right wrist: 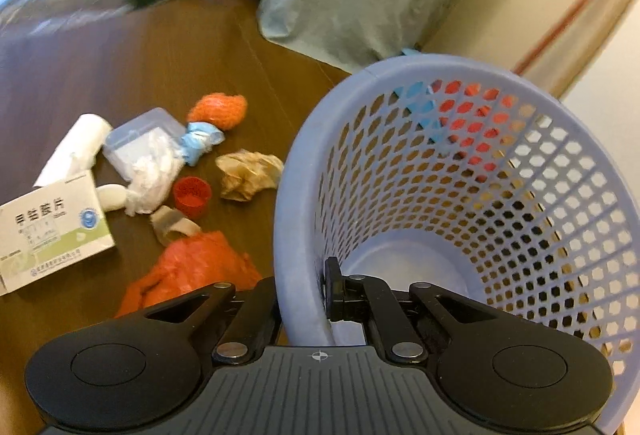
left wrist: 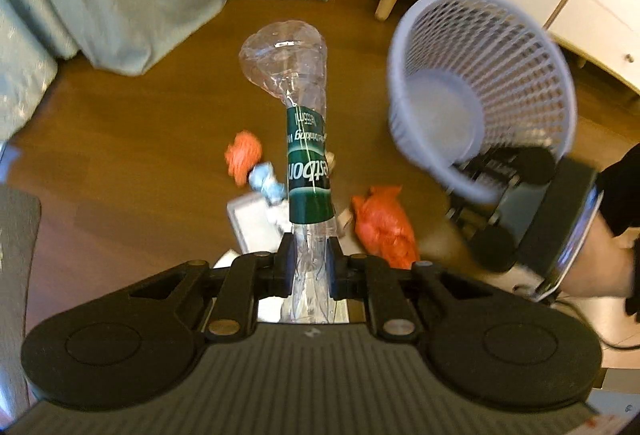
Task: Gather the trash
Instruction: 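Carry the bottle over the basket and open the left gripper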
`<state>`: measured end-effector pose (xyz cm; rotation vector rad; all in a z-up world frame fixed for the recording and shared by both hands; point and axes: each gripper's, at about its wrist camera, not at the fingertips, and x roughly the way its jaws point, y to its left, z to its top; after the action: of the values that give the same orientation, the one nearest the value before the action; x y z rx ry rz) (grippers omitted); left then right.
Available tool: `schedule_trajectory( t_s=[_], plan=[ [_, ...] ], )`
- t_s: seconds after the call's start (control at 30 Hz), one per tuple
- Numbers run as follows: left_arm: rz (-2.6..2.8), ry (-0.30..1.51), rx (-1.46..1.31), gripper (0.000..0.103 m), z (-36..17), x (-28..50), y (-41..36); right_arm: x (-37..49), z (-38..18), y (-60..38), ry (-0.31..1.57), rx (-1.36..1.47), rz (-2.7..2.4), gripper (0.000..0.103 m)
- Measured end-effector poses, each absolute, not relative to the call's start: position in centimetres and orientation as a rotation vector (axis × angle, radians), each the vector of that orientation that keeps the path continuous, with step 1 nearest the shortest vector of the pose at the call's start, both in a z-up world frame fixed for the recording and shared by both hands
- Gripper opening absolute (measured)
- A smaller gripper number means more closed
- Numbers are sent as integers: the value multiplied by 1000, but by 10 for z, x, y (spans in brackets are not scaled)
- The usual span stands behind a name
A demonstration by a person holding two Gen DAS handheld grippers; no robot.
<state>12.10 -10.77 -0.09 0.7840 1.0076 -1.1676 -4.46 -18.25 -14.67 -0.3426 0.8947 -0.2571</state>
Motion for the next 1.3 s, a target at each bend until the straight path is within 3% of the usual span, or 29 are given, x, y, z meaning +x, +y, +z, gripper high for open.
schedule_trajectory(
  t_s=[0.5,1.3],
  plan=[
    [-1419,915,986,12,20,64,-162,-38,-155,-159,896,-441,-182,0],
    [-1552,911,1002,16,-12,30,-243,-42,-148,-171,880,-382,-195,0]
  ],
)
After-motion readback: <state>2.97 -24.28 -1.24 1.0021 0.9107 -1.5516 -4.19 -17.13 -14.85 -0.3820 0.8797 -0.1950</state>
